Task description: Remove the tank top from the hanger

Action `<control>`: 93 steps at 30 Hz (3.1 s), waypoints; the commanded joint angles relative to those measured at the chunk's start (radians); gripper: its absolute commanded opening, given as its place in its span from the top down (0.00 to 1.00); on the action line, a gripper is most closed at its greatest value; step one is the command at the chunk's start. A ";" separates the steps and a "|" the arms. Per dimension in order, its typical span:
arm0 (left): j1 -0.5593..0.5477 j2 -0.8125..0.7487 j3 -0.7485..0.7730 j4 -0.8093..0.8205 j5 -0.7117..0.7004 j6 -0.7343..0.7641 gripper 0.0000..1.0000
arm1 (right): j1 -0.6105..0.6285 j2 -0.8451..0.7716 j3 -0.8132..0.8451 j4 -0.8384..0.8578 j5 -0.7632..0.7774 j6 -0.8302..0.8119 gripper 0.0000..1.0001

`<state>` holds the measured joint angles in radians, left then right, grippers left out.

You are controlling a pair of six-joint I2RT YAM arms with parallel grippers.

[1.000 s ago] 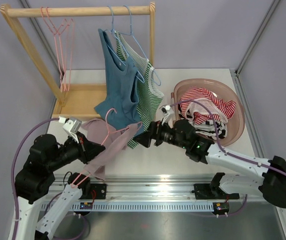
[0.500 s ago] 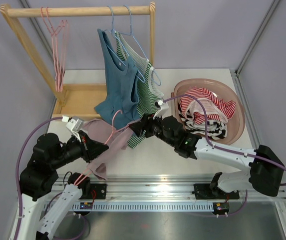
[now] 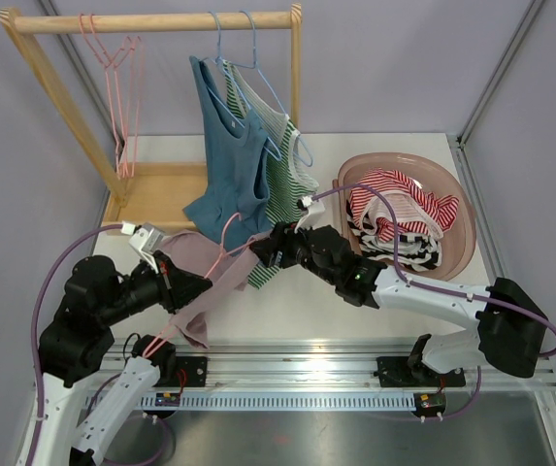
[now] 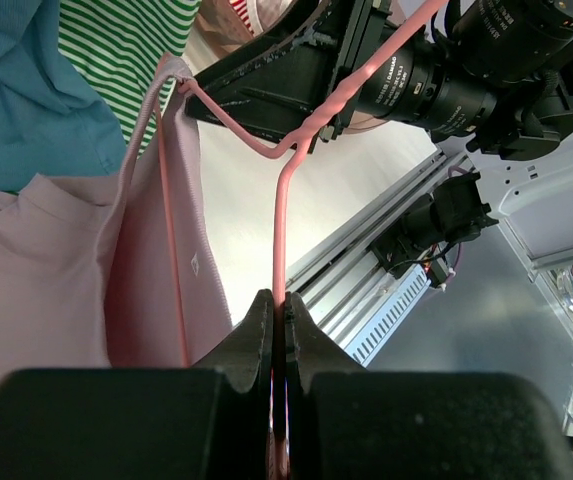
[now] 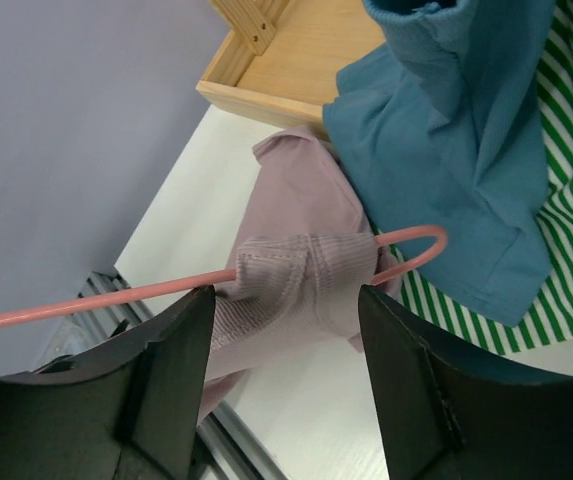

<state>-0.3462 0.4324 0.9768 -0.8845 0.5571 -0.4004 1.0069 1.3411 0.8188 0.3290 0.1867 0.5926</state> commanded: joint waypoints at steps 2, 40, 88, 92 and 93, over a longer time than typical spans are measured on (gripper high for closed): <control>-0.002 0.008 0.045 0.093 0.044 -0.012 1.00 | 0.006 0.004 0.011 0.097 -0.070 0.013 0.33; -0.002 0.068 0.130 0.947 0.137 -0.186 1.00 | -0.180 -0.275 0.493 -0.499 -0.275 -0.191 1.00; 0.211 0.699 0.726 0.334 -0.393 -0.058 1.00 | -0.008 -0.344 0.066 -0.788 -0.127 -0.168 0.01; 0.292 0.828 0.864 0.325 -0.284 -0.068 1.00 | -0.010 -0.361 0.034 -0.766 -0.142 -0.171 0.01; 0.305 0.856 0.903 0.315 -0.275 -0.069 1.00 | -0.011 -0.359 0.028 -0.760 -0.147 -0.169 0.01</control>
<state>-0.0765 1.2266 1.7714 -0.5800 0.1524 -0.4461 0.9882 0.9958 0.8680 -0.4786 0.0586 0.4255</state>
